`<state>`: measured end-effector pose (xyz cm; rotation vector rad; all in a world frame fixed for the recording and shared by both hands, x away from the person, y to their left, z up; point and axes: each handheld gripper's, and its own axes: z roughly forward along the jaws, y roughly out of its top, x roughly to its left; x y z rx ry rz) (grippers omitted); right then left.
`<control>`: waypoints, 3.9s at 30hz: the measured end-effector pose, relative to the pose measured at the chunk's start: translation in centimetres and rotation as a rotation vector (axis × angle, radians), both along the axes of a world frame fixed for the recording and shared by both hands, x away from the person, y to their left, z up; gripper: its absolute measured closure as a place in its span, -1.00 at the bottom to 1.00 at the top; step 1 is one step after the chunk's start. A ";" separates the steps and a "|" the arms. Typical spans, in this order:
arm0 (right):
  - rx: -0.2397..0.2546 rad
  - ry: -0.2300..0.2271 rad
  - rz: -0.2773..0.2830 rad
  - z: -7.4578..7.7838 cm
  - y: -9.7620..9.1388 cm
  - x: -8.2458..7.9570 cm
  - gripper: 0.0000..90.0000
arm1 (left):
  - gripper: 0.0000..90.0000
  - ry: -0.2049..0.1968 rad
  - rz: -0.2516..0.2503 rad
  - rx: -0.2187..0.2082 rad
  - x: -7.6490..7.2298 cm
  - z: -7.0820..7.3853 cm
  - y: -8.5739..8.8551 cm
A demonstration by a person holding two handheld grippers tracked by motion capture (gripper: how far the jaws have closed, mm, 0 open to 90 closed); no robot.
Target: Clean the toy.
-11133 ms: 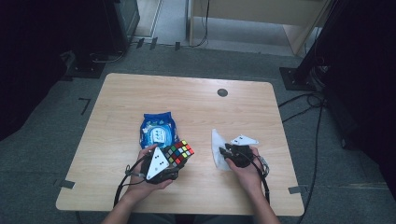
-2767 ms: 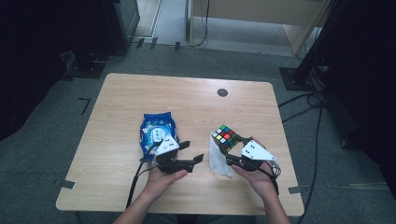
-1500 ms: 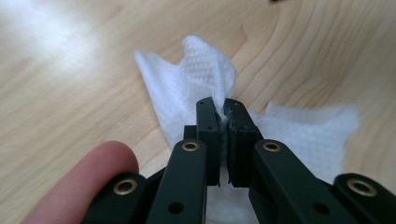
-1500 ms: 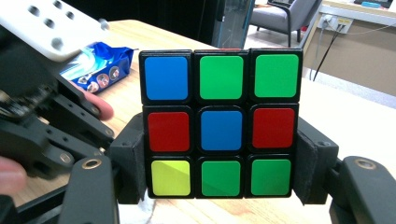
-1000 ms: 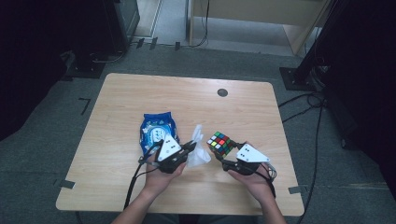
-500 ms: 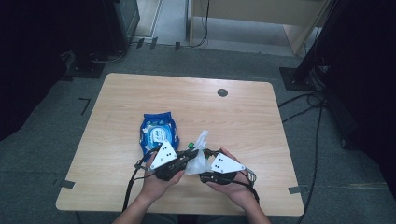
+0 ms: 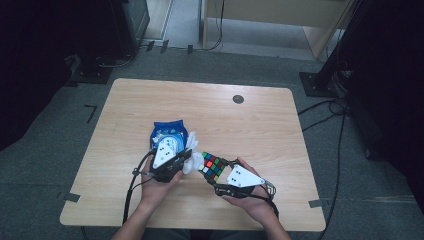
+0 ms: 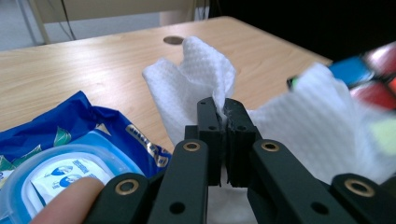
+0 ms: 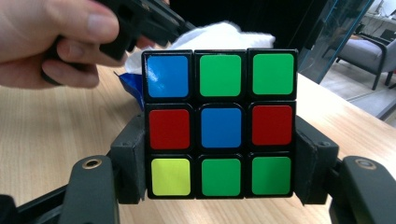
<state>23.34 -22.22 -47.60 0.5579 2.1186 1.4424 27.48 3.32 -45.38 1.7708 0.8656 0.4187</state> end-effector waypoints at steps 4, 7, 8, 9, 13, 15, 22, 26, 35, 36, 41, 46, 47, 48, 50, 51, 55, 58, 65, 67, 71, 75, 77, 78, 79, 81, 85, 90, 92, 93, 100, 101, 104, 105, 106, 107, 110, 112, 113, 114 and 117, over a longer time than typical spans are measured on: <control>-0.012 0.011 -0.002 -0.4 0.2 0.1 -0.23 | 0.95 -0.046 -0.119 -0.093 -1.6 2.0 -0.8; -0.017 0.009 0.011 -0.6 0.7 0.0 -0.23 | 0.94 -0.059 -0.204 -0.103 -2.8 2.8 -2.4; -0.017 0.008 0.014 -0.5 0.8 -0.1 -0.23 | 0.94 -0.046 -0.208 -0.097 -2.9 2.7 -2.8; -0.017 0.004 0.023 -0.4 0.9 -0.3 -0.23 | 0.94 -0.034 -0.212 -0.090 -2.8 2.5 -3.0; -0.034 -0.017 0.021 -0.1 1.0 -0.5 -0.23 | 0.94 -0.004 -0.186 -0.109 -2.1 1.8 -2.4; -0.018 -0.019 0.018 0.0 0.8 -0.5 -0.23 | 0.94 -0.005 -0.163 -0.096 -1.9 1.7 -2.1; 0.031 -0.031 -0.001 0.6 -0.1 -0.2 -0.23 | 0.94 0.015 -0.038 0.018 -0.4 0.4 -0.6; 0.052 -0.032 -0.034 1.1 -1.0 0.0 -0.23 | 0.94 0.010 0.004 0.008 0.0 0.8 0.9; 0.065 -0.023 -0.086 1.0 -2.0 0.5 -0.23 | 0.93 -0.002 0.086 0.005 0.3 2.0 3.6; 0.063 -0.023 -0.087 1.0 -2.0 0.5 -0.23 | 0.93 0.001 0.096 0.002 0.4 1.9 3.8; 0.070 -0.011 -0.101 0.9 -2.0 0.6 -0.23 | 0.86 0.009 0.146 0.043 0.4 1.4 3.9; 0.085 -0.004 -0.102 1.0 -2.1 0.7 -0.23 | 0.53 0.008 0.164 0.069 0.4 1.2 3.4; 0.088 -0.003 -0.105 1.0 -2.2 0.7 -0.23 | 0.40 0.016 0.165 0.071 0.5 1.2 3.3; 0.094 0.000 -0.108 1.0 -2.2 0.7 -0.23 | 0.32 0.023 0.161 0.061 0.6 1.1 3.2; 0.103 0.001 -0.111 1.1 -2.3 0.7 -0.23 | 0.16 0.016 0.143 0.055 0.5 1.1 3.0; 0.106 0.002 -0.113 1.2 -2.4 0.7 -0.23 | 0.09 0.000 0.134 0.057 0.3 1.2 2.8; 0.123 0.015 -0.121 1.5 -2.5 0.7 -0.23 | -0.13 -0.051 0.048 0.083 -0.5 1.3 1.5; 0.142 0.029 -0.131 1.9 -2.5 0.6 -0.24 | -0.25 -0.067 -0.027 0.122 -0.9 0.8 0.2; 0.204 0.091 -0.125 3.4 -1.5 0.0 -0.24 | -0.39 -0.146 -0.119 0.175 -2.0 0.0 -2.2; 0.220 0.126 -0.120 3.9 -1.0 -0.3 -0.24 | -0.39 -0.177 -0.117 0.204 -2.2 -0.1 -2.6; 0.268 0.207 -0.118 4.6 -0.7 -0.5 -0.24 | -0.43 -0.228 -0.160 0.214 -2.8 -0.1 -2.9; 0.294 0.278 -0.116 4.9 -0.5 -0.5 -0.24 | -0.46 -0.307 -0.180 0.258 -3.5 -0.2 -3.5; 0.288 0.321 -0.108 4.9 -0.3 -0.4 -0.24 | -0.49 -0.334 -0.185 0.269 -3.8 -0.2 -3.7; 0.279 0.334 -0.106 4.8 -0.2 -0.4 -0.24 | -0.49 -0.344 -0.191 0.269 -3.9 -0.2 -3.8; 0.270 0.342 -0.103 4.8 -0.1 -0.5 -0.24 | -0.50 -0.351 -0.194 0.270 -4.0 -0.2 -3.8; 0.259 0.370 -0.097 4.7 0.2 -0.5 -0.24 | -0.51 -0.373 -0.200 0.277 -4.2 -0.3 -3.9; 0.256 0.415 -0.085 4.5 0.5 -0.3 -0.24 | -0.49 -0.414 -0.209 0.294 -4.5 -0.4 -3.9; 0.279 0.497 -0.081 4.3 0.5 0.1 -0.24 | -0.38 -0.462 -0.204 0.344 -4.8 -0.8 -4.3; 0.293 0.535 -0.084 4.3 0.4 0.2 -0.24 | -0.36 -0.468 -0.200 0.360 -4.8 -1.0 -4.4; 0.293 0.548 -0.084 4.2 0.4 0.3 -0.24 | -0.35 -0.465 -0.202 0.364 -4.8 -1.1 -4.4; 0.268 0.607 -0.091 4.2 0.4 0.6 -0.24 | -0.33 -0.482 -0.225 0.381 -5.2 -1.3 -4.8; 0.270 0.609 -0.092 4.2 0.4 0.6 -0.24 | -0.28 -0.480 -0.238 0.379 -5.3 -1.4 -4.8; 0.288 0.604 -0.092 4.2 0.4 0.6 -0.25 | -0.25 -0.458 -0.245 0.354 -5.2 -1.4 -4.7; 0.287 0.597 -0.095 4.3 0.4 0.6 -0.26 | -0.24 -0.446 -0.249 0.342 -5.2 -1.3 -4.6; 0.292 0.590 -0.095 4.3 0.4 0.6 -0.27 | -0.24 -0.427 -0.255 0.321 -5.0 -1.4 -4.6; 0.292 0.586 -0.094 4.3 0.4 0.6 -0.29 | -0.24 -0.410 -0.260 0.309 -4.9 -1.4 -4.5; 0.290 0.557 -0.105 4.4 0.4 0.5 -0.38 | -0.24 -0.373 -0.254 0.277 -4.5 -1.5 -4.0; 0.307 0.540 -0.108 4.6 0.2 0.5 -0.42 | -0.24 -0.356 -0.244 0.260 -4.2 -1.4 -3.5; 0.322 0.524 -0.108 4.7 0.1 0.5 -0.43 | -0.24 -0.347 -0.238 0.254 -4.0 -1.3 -3.2; 0.339 0.510 -0.108 4.9 0.0 0.5 -0.43 | -0.24 -0.342 -0.226 0.248 -3.8 -1.3 -2.8; 0.383 0.441 -0.118 5.6 -0.4 0.3 -0.43 | -0.24 -0.316 -0.181 0.220 -2.9 -1.0 -1.3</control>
